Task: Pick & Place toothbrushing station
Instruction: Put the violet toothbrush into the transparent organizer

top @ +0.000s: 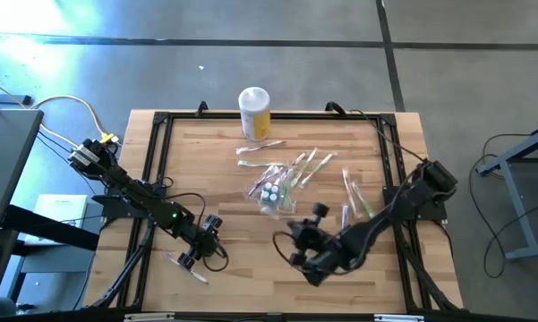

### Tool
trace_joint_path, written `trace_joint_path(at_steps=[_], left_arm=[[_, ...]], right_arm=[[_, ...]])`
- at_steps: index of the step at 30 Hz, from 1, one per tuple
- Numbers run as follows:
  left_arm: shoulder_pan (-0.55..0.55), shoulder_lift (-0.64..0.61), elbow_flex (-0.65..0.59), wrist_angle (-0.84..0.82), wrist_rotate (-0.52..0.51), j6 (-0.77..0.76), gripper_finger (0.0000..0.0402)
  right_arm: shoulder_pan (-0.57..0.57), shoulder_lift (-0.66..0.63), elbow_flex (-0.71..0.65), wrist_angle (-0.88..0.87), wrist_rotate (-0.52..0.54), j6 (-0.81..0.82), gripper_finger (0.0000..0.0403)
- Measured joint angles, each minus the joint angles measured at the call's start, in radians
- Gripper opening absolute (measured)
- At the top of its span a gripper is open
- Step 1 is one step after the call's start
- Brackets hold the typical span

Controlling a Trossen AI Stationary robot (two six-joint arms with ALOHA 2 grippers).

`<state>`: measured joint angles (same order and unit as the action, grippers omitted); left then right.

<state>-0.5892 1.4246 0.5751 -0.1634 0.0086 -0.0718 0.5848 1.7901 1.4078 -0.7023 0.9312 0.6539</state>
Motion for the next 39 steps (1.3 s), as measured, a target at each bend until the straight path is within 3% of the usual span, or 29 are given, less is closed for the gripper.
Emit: trace_joint_path(at_steps=[2,4,9,16,19,27,33,39], left_arm=[[0.000,0.000,0.000,0.000,0.001,0.008,0.0197],[0.000,0.000,0.000,0.001,0.001,0.011,0.0197],[0.000,0.000,0.000,0.004,0.002,0.021,0.0197],[0.000,0.001,-0.001,0.032,-0.012,0.064,0.0197],[0.004,0.001,-0.001,0.036,-0.015,0.077,0.0197],[0.039,0.001,-0.001,0.034,0.051,0.094,0.0197],[0.039,0.001,-0.001,0.020,0.068,0.094,0.0197],[0.039,0.000,-0.001,0.011,0.069,0.094,0.0197]], right_arm=[[0.021,-0.007,-0.032,-0.005,0.148,0.030,0.0007],[0.024,-0.010,-0.074,0.008,0.223,0.093,0.0007],[0.004,-0.007,-0.206,0.073,0.302,0.225,0.0008],[-0.036,-0.006,-0.309,0.260,0.397,0.175,0.0008],[-0.054,-0.007,-0.309,0.352,0.355,0.078,0.0008],[-0.123,-0.007,-0.309,0.807,0.109,-0.461,0.0008],[-0.174,-0.036,-0.383,0.948,0.046,-0.549,0.0008],[-0.212,-0.091,-0.598,1.375,-0.029,-0.641,0.0009]])
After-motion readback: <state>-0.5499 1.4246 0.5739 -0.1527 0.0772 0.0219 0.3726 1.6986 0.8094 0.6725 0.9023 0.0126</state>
